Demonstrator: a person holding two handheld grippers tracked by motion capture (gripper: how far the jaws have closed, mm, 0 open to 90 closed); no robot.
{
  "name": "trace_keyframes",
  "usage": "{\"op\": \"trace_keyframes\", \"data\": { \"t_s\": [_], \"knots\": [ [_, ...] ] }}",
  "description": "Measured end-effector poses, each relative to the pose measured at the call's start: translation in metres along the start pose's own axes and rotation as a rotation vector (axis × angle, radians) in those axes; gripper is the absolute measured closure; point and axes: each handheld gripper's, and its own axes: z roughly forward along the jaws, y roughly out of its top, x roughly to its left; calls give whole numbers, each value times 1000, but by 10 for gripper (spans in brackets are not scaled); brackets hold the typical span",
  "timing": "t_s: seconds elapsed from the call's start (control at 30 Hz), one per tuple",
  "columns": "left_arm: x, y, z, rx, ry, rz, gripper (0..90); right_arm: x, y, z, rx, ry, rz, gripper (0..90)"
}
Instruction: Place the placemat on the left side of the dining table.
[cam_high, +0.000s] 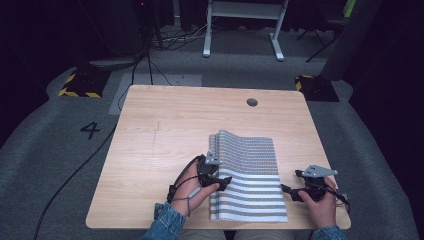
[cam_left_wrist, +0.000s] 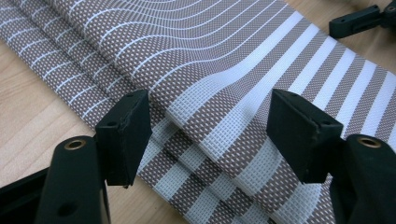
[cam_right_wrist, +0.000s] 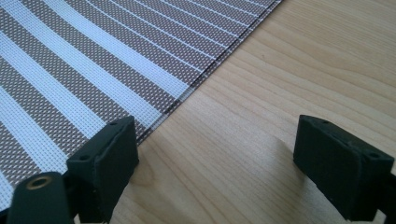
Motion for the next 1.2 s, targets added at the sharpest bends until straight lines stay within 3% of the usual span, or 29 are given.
{"op": "trace_keyframes", "data": {
  "t_s": [0.17, 0.3, 0.37, 0.47, 0.5, 0.53, 0.6, 0.7, 0.77, 0.8, 0.83, 0.97, 1.07, 1.13, 1.2],
  "knots": [
    [0, -2, 9, 33, -14, -2, 276, 0, 0, 0, 4, 0, 0, 138],
    [-2, 0, 9, 8, -30, 25, 277, 0, 0, 0, 4, -1, -1, 136],
    [-5, 1, 11, -11, -52, 39, 288, 0, 0, 0, 5, -4, -2, 135],
    [-5, -1, 22, 5, -107, 32, 293, 1, 0, 0, 5, -6, -1, 133],
    [-6, -3, 26, 5, -117, 15, 303, 1, 0, 0, 5, -6, -1, 133],
    [-5, -5, 31, 15, -113, 31, 311, 1, 0, 0, 5, -7, -1, 133],
    [-8, -4, 34, 5, -91, 53, 374, 1, 0, 0, 5, -7, -1, 133],
    [-10, -2, 29, 10, -83, 15, 768, 1, 0, 0, 5, -7, 0, 133],
    [-12, -1, 27, -13, -95, 57, 877, 1, 0, 0, 5, -6, 0, 133],
    [-12, -1, 27, -13, -95, 57, 882, 1, 0, 0, 5, -6, 0, 133],
    [-18, 2, 21, -52, -97, 95, 882, 1, 0, 0, 5, -6, 0, 133],
    [-21, 5, 9, -69, -130, 105, 883, 1, 0, 0, 3, -5, 1, 133],
    [-21, 4, 3, -84, -128, 117, 883, 1, 0, 0, 3, -5, 1, 134],
    [-21, 5, -13, -116, -113, 152, 884, 0, 0, 0, 3, -6, -3, 134],
    [-21, 6, -19, -128, -106, 160, 884, 0, 0, 0, 3, -5, -3, 135]
  ]
}}
